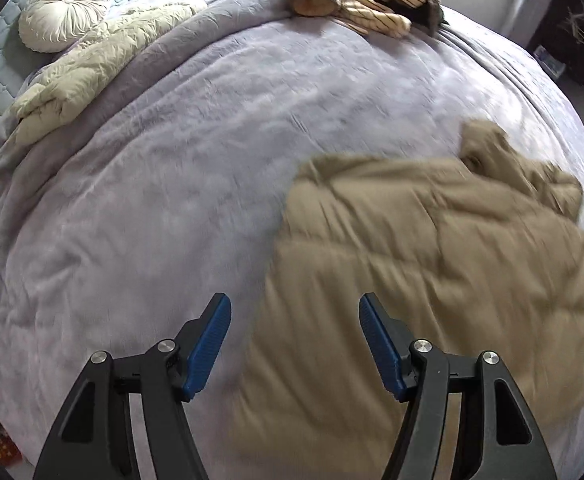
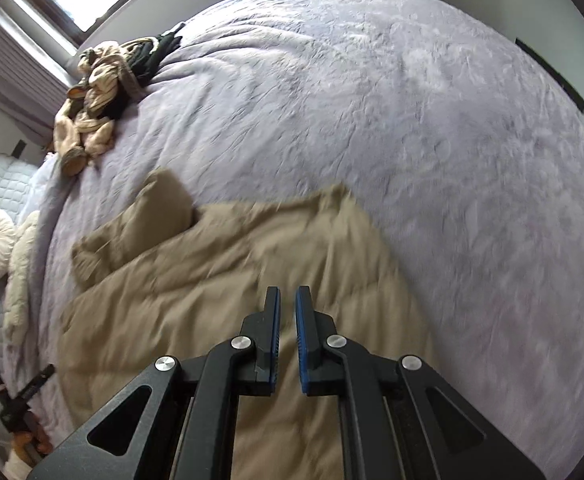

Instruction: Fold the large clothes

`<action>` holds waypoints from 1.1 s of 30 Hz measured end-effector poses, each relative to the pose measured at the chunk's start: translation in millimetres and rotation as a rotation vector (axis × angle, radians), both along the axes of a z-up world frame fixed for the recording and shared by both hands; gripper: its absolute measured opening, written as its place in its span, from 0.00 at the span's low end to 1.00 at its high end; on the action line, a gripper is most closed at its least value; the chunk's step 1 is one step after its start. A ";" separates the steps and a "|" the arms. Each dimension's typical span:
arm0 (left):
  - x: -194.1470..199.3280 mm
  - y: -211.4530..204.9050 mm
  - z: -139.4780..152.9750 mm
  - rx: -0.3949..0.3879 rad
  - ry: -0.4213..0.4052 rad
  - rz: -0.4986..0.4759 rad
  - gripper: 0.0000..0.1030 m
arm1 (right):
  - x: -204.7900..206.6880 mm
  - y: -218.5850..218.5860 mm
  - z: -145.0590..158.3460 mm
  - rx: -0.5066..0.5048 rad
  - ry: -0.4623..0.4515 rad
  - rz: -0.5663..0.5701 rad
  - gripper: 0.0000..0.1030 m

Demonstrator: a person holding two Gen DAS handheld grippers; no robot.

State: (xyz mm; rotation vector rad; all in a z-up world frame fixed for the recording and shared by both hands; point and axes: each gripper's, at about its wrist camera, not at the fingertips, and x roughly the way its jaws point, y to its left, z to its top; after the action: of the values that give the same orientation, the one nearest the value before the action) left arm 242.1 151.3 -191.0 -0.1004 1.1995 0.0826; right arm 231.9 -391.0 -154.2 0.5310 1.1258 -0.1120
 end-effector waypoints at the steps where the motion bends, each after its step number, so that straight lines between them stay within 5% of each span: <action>1: -8.3 -4.4 1.5 -0.004 0.005 -0.007 0.66 | -6.0 2.9 0.5 0.011 0.005 0.002 0.08; 9: -59.5 -31.5 2.2 -0.029 0.088 -0.063 0.67 | -64.2 40.6 -2.7 0.101 0.080 0.033 0.09; 11: -70.1 -33.9 3.7 -0.038 0.090 -0.055 0.87 | -78.2 49.8 -4.6 0.125 0.101 0.038 0.09; 13: -82.1 -36.5 7.5 -0.055 0.074 -0.050 0.94 | -91.1 57.9 -6.9 0.139 0.117 0.038 0.17; 15: -89.3 -39.4 6.9 -0.067 0.089 -0.059 0.94 | -101.6 63.3 -9.1 0.147 0.128 0.036 0.39; 22: -106.5 -46.6 -1.4 -0.100 0.142 -0.087 1.00 | -122.7 77.4 -17.4 0.183 0.159 0.030 0.51; 24: -108.3 -49.5 -1.8 -0.116 0.152 -0.105 1.00 | -126.7 80.4 -20.1 0.203 0.153 0.028 0.73; 26: -109.1 -52.5 -3.4 -0.117 0.164 -0.123 1.00 | -129.7 84.4 -23.4 0.218 0.140 0.027 0.83; 32: -110.5 -54.5 -8.8 -0.045 0.159 -0.119 1.00 | -135.0 88.2 -36.8 0.256 0.146 -0.005 0.92; 33: -110.9 -53.8 -10.4 -0.046 0.161 -0.123 1.00 | -136.2 88.1 -37.7 0.254 0.143 -0.009 1.00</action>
State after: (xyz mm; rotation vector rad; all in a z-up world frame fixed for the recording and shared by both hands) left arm 131.2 97.5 -201.4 -0.0608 1.3664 -0.0459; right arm 95.7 -303.0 -191.9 0.7633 1.2863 -0.0144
